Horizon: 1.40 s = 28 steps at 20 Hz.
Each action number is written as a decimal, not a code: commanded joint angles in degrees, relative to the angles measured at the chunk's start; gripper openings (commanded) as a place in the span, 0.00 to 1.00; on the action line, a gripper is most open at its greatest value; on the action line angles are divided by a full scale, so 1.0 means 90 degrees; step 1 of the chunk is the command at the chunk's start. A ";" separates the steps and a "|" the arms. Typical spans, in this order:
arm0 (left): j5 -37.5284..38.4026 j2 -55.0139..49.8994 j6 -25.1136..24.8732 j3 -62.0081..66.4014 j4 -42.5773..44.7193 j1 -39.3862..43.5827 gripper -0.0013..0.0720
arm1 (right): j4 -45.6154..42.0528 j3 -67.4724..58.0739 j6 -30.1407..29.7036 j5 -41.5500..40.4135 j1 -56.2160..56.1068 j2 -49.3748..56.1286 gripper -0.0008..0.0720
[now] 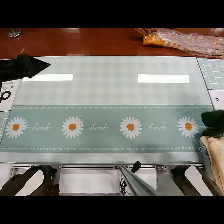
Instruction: Fold the shirts.
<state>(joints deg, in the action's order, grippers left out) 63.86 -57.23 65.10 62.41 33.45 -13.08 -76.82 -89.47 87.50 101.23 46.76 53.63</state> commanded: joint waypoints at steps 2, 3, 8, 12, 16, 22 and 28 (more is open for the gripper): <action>-0.0056 0.0000 -0.0221 0.0000 0.0005 0.0000 0.05 | -0.0882 -0.0083 0.0012 0.0559 0.0962 -0.0032 0.07; -0.0095 0.0000 -0.0352 0.0000 0.0007 0.0000 0.05 | -0.1078 -0.0083 0.0022 0.0561 0.1044 -0.0058 0.07; -0.0874 0.0000 -0.0493 0.0000 0.0010 -0.0002 0.05 | -0.2351 -0.0034 0.0160 0.0568 0.1355 -0.0279 0.07; -0.1817 0.0000 -0.0665 0.0002 0.0010 -0.0032 0.05 | -0.2589 0.0517 0.0078 0.0568 0.1683 -0.0563 0.07; -0.2297 0.0000 -0.0685 0.0005 0.0095 -0.0214 0.05 | -0.3366 0.1263 -0.0007 0.0566 0.2016 -0.0833 0.07; -0.2596 0.0002 -0.0852 0.0005 0.0435 -0.0651 0.05 | -0.4272 0.2225 -0.0274 0.0559 0.2220 -0.1044 0.07; -0.2659 0.0002 -0.0852 0.0005 0.0476 -0.0996 0.05 | -0.4544 0.2625 -0.0440 0.0563 0.2220 -0.1083 0.17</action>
<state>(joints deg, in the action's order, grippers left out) 40.75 -57.25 57.58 62.41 37.17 -20.84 -115.81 -67.51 84.49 106.19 66.65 44.23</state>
